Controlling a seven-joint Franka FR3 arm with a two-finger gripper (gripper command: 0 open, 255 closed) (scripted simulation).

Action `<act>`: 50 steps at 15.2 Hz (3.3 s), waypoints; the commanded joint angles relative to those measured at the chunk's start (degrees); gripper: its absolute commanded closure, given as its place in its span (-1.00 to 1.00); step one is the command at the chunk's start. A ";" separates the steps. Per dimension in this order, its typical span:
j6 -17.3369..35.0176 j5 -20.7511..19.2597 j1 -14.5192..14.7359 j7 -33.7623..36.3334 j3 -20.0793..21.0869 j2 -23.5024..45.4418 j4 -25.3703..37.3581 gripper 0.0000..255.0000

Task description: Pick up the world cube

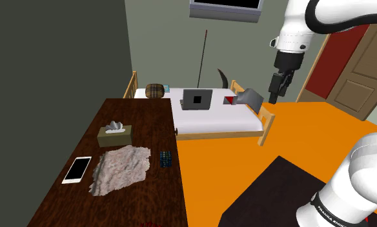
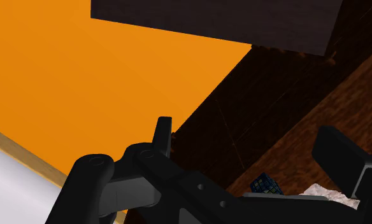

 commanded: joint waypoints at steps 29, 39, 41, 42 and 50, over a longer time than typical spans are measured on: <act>45.16 -0.82 4.91 23.47 12.52 53.01 9.69 -1.00; 49.50 -6.29 9.78 31.25 10.63 75.59 28.26 -1.00; 49.47 -6.83 10.87 32.22 10.09 80.11 32.96 -1.00; 49.33 -7.05 11.39 32.64 9.85 82.40 35.45 -1.00; 50.53 -7.81 13.15 33.80 8.76 92.02 44.10 -1.00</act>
